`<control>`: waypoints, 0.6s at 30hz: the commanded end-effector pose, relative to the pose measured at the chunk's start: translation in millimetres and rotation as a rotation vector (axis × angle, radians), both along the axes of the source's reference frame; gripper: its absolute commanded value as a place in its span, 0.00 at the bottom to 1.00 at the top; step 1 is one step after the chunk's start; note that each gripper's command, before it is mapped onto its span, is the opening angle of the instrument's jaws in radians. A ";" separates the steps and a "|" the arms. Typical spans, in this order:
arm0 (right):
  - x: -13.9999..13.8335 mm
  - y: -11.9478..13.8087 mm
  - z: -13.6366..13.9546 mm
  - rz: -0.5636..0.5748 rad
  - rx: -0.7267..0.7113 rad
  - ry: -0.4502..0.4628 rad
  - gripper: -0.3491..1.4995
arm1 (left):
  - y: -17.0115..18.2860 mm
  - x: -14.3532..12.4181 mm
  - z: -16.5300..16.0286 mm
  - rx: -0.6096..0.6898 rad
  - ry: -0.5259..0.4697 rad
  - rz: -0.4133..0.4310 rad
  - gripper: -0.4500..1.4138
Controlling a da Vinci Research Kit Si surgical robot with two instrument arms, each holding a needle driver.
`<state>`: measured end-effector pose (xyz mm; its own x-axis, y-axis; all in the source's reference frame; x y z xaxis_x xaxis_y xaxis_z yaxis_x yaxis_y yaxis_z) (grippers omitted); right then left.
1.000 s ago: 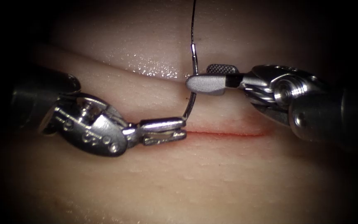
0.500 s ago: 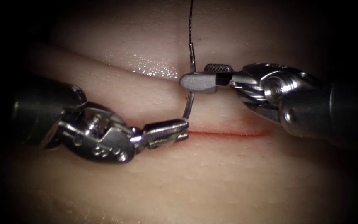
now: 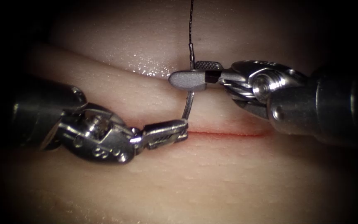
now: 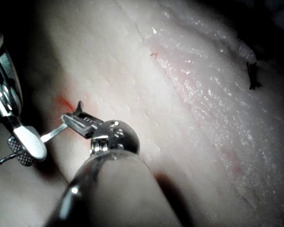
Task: Wound Closure
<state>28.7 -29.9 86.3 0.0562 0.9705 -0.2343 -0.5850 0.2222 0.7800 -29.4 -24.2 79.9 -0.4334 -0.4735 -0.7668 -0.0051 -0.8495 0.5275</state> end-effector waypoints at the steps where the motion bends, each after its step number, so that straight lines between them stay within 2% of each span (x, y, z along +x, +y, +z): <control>1: 0.9 -0.1 0.6 -0.003 0.001 0.009 0.82 | -0.3 -0.6 0.6 0.001 -0.005 0.002 0.00; 18: 1.2 -0.9 0.9 -0.018 0.005 0.042 0.78 | 0.0 -0.6 0.3 -0.001 -0.013 0.005 0.00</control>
<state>29.1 -30.7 86.6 0.0664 0.9698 -0.2346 -0.5487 0.2319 0.8032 -29.5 -23.8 79.6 -0.4222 -0.4768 -0.7710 -0.0059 -0.8491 0.5283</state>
